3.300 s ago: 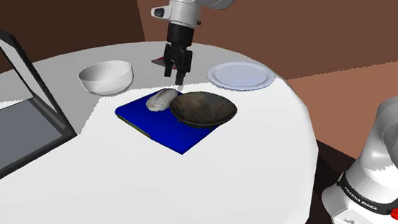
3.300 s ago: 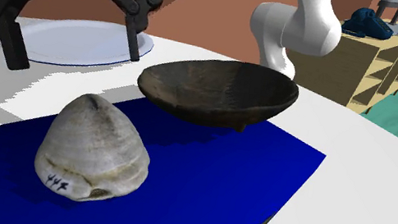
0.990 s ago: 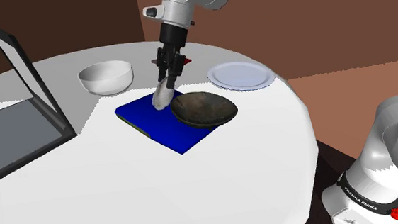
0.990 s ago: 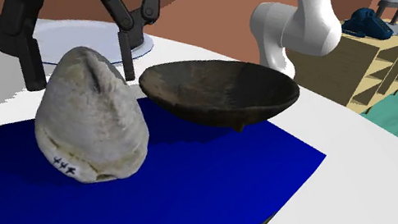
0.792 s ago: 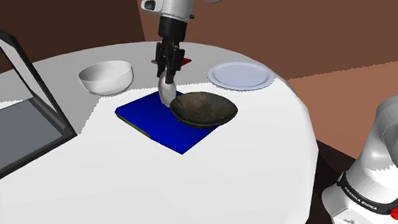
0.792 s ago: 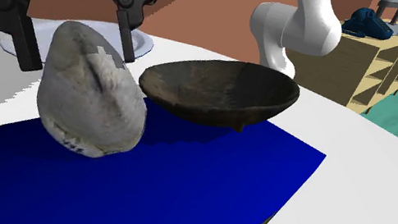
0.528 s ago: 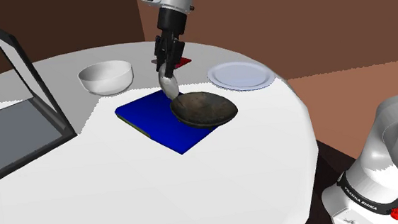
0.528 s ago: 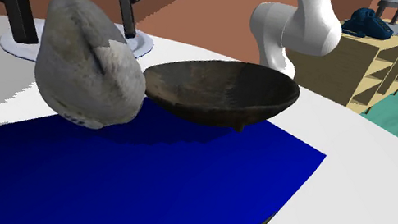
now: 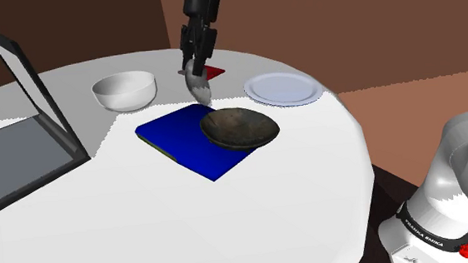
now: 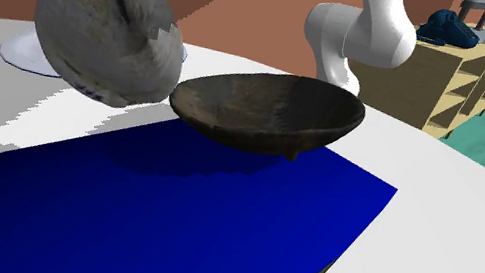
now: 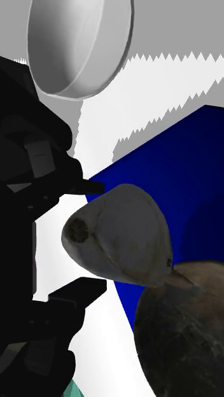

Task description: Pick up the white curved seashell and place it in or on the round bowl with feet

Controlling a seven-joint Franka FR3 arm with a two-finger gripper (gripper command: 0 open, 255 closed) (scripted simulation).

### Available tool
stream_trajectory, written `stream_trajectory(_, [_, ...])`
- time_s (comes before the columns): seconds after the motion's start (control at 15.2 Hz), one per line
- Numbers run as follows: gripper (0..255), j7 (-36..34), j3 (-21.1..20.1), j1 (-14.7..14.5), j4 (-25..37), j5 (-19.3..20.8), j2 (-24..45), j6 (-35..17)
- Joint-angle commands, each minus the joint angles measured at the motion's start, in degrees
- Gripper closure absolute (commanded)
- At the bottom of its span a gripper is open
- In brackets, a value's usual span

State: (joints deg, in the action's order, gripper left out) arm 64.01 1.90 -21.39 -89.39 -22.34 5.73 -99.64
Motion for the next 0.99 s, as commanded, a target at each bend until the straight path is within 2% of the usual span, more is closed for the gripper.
stream_trajectory(0.0, [255,0.0,-0.1,-0.2,-4.9,0.1,-4.1,-0.9])
stream_trajectory(0.59, [255,-0.8,-1.3,-0.8,-28.4,0.3,-25.3,-3.8])
stream_trajectory(0.92, [255,0.1,-1.5,-0.9,-32.9,0.0,-26.8,-6.6])
